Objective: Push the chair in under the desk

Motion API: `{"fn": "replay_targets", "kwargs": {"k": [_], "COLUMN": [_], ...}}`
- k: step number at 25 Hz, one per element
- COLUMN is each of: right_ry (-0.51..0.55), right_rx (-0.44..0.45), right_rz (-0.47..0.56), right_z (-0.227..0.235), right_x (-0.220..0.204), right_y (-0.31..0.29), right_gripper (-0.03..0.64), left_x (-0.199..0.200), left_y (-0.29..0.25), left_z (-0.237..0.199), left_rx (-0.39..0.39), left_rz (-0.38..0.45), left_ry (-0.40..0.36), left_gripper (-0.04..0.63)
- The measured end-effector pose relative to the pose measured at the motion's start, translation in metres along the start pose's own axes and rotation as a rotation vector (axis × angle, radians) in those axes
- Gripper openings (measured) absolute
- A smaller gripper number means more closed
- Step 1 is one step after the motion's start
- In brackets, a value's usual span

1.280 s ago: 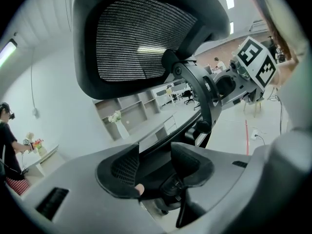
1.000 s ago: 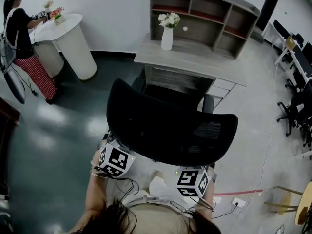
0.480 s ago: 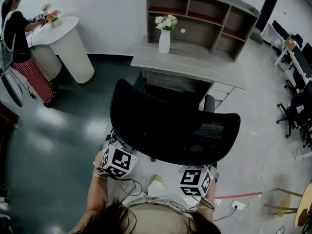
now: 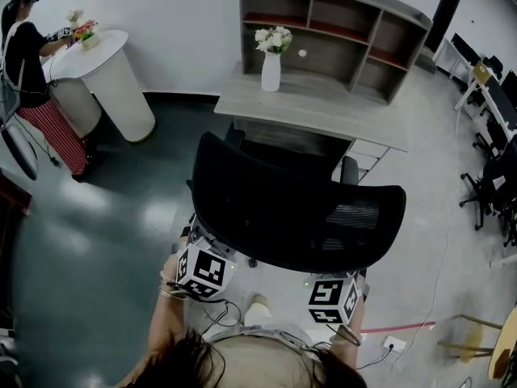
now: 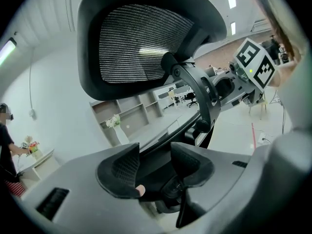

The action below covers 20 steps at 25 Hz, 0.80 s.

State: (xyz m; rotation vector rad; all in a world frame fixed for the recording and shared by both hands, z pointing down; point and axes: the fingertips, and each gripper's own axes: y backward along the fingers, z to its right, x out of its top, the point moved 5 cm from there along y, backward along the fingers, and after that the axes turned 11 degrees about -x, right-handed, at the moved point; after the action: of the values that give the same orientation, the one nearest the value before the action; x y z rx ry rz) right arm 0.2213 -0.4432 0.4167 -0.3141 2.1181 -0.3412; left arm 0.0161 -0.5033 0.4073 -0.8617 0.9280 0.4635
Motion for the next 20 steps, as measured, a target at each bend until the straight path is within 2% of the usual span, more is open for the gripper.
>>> {"fn": "replay_targets", "kwargs": {"k": [20], "right_ry": [-0.008], "right_rx": [0.004], "right_rz": [0.016], "right_z": [0.032], "right_x": [-0.009], "right_y": [-0.026], "right_gripper": [0.202], "left_x": [0.014], "left_y": [-0.035], "left_z": [-0.001], "left_rx": [0.012], "left_rz": [0.003], "left_ry": [0.000], "left_gripper": [0.197]}}
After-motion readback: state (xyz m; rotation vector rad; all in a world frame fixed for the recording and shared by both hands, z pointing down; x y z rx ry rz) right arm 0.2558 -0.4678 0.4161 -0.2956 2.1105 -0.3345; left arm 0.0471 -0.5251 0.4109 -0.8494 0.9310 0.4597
